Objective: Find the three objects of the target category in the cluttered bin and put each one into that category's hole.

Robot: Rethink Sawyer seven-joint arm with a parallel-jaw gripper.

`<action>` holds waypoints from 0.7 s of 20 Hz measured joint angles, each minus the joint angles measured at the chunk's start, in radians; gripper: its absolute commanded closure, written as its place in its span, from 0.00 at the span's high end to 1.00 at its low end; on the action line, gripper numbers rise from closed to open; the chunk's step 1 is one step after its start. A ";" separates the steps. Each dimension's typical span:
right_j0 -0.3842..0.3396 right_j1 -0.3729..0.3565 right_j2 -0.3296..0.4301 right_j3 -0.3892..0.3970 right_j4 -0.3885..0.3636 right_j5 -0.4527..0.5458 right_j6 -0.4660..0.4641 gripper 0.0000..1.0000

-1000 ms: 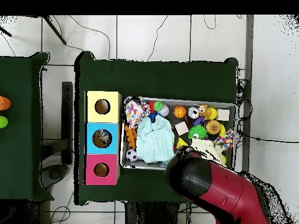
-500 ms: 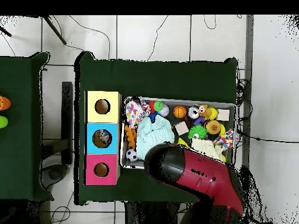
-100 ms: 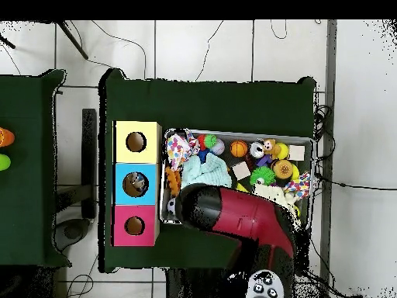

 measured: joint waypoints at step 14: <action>0.001 0.203 0.001 -0.103 0.105 -0.061 0.000 0.00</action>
